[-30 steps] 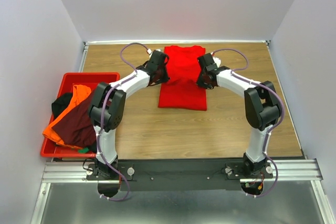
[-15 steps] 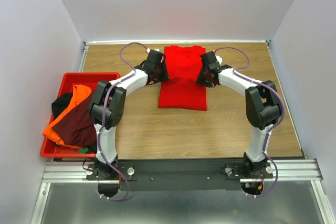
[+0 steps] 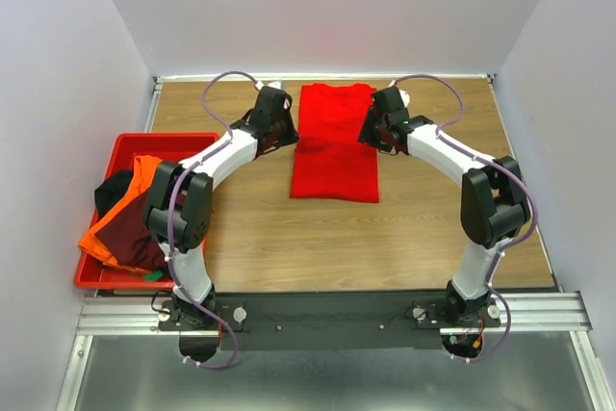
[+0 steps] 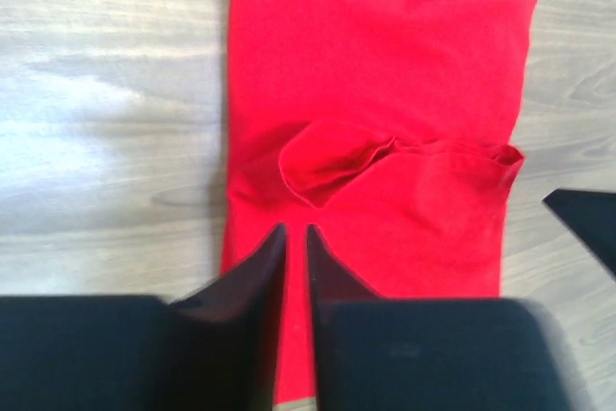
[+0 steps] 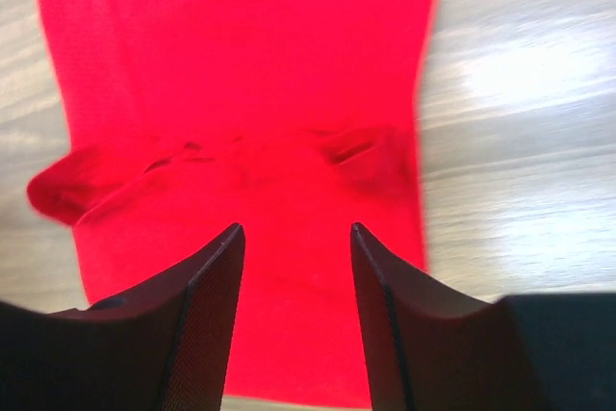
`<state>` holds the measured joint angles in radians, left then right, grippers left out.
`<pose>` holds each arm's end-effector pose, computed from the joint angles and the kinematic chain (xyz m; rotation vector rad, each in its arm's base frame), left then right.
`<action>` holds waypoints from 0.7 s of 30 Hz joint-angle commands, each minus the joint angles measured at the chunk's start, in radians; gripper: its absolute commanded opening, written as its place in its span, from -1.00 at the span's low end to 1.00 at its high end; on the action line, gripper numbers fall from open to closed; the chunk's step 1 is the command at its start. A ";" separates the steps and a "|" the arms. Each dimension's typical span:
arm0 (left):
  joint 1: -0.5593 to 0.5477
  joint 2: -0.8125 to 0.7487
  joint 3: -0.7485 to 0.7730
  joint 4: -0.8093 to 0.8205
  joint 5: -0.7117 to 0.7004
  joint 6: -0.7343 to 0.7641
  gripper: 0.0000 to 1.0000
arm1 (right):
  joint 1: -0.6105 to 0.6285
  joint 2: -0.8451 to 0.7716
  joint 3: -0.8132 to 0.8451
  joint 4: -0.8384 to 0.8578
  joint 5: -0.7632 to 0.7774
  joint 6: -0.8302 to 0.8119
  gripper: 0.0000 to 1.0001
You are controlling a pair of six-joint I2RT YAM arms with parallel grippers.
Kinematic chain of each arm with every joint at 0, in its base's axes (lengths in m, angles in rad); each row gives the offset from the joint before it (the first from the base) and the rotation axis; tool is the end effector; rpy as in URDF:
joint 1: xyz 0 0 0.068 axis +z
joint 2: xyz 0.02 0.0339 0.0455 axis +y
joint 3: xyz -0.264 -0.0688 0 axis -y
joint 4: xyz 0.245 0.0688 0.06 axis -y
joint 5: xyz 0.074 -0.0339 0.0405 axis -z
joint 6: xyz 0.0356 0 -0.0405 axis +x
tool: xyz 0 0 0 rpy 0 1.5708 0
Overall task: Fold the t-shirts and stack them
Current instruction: Fold the tshirt
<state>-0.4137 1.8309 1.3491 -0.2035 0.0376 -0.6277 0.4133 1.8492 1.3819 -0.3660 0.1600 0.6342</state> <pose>0.3819 -0.1691 0.2389 -0.2277 2.3144 -0.5865 0.3793 0.1602 0.2298 0.3399 2.3874 0.2985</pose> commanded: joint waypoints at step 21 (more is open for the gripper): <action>-0.030 0.375 0.346 -0.131 -0.058 0.037 -1.00 | 0.056 0.288 0.204 0.001 0.053 -0.108 -0.04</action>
<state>-0.4595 2.1738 1.6562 -0.2932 0.0280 -0.6132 0.4740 2.0972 1.5513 -0.3599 0.1547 0.5480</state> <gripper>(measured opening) 0.004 0.481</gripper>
